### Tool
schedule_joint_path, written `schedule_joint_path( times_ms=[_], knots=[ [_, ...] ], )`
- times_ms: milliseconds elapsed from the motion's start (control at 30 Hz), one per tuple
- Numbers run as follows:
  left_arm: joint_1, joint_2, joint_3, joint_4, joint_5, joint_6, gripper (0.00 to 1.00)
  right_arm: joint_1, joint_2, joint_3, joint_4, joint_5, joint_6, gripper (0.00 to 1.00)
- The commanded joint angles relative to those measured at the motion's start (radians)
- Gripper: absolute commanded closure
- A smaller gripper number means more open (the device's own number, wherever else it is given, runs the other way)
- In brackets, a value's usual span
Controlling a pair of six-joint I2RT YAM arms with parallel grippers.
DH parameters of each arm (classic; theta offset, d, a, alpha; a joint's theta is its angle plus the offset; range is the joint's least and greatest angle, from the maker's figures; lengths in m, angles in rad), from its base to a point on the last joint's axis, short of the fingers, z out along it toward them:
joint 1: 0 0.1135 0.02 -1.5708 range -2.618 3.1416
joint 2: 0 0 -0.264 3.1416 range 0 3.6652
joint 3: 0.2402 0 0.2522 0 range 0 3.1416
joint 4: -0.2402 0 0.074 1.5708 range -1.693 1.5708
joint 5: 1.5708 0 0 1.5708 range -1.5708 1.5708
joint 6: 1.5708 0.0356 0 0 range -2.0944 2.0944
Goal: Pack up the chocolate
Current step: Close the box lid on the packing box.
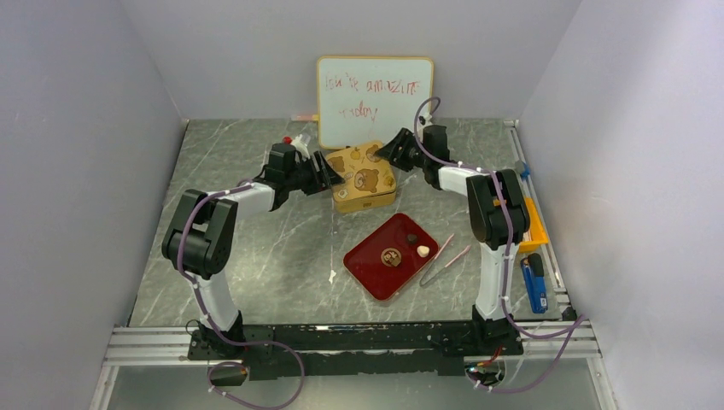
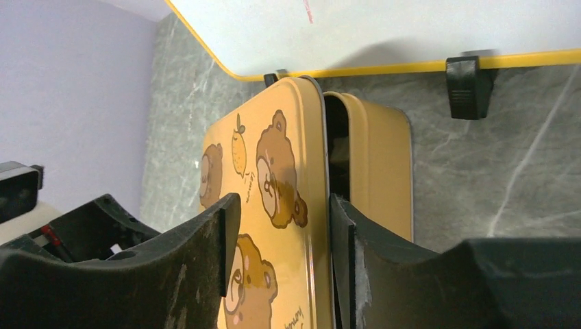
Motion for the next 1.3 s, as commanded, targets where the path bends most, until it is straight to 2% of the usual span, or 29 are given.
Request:
schedule_joint_path(
  times_ms=[0, 533, 1267],
  knots=[
    [-0.007, -0.016, 0.034, 0.019, 0.013, -0.006, 0.36, 0.0, -0.082, 0.055, -0.05, 0.054, -0.088, 0.45],
    [-0.007, -0.024, 0.011, 0.028, 0.012, -0.011, 0.36, 0.0, -0.105, 0.067, -0.161, 0.12, -0.176, 0.43],
    [-0.007, 0.001, -0.02, 0.053, 0.014, -0.018, 0.36, 0.001, -0.12, -0.042, -0.203, 0.121, -0.203, 0.43]
  ],
)
